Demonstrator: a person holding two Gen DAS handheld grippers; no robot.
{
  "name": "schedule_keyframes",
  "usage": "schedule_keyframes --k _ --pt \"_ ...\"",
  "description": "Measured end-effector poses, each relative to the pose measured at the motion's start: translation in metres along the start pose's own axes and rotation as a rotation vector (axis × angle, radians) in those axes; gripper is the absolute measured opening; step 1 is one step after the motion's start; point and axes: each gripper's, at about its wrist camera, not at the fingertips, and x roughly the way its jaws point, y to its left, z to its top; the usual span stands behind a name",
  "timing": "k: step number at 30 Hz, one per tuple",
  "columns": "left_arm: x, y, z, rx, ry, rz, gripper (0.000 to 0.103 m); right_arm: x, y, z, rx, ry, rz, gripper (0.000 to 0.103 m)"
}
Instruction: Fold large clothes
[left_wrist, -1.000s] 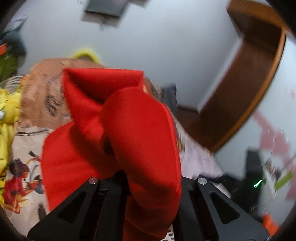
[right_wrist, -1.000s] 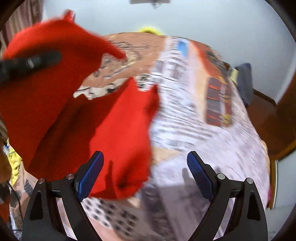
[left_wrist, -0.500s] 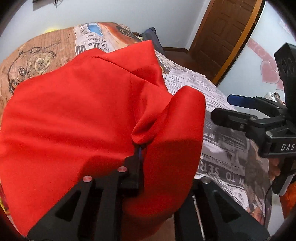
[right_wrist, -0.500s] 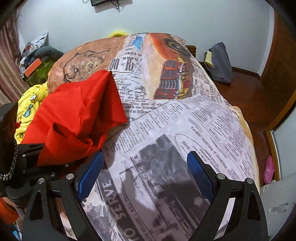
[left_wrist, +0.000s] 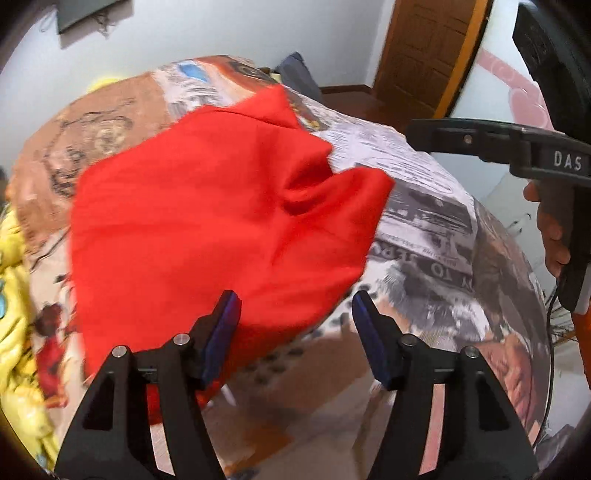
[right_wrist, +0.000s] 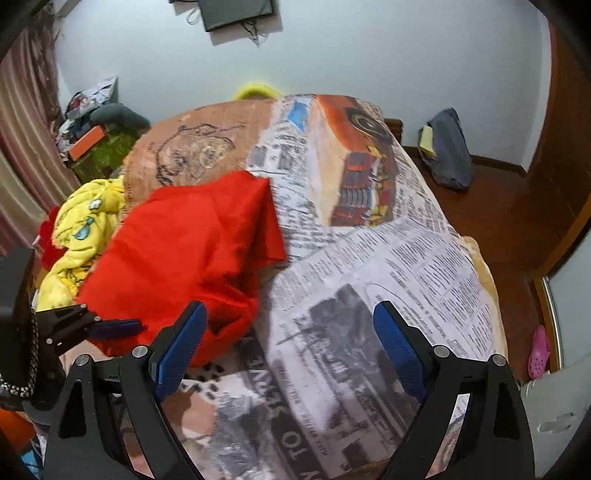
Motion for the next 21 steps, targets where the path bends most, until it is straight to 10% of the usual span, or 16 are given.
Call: schedule_keyframes --k 12,21 --pt "-0.033 0.103 -0.011 -0.2 -0.071 0.247 0.085 0.066 0.063 -0.01 -0.13 0.128 0.081 0.09" --pt "-0.001 0.119 -0.056 -0.237 0.001 0.176 0.1 0.105 0.032 -0.016 -0.13 0.203 -0.04 0.09"
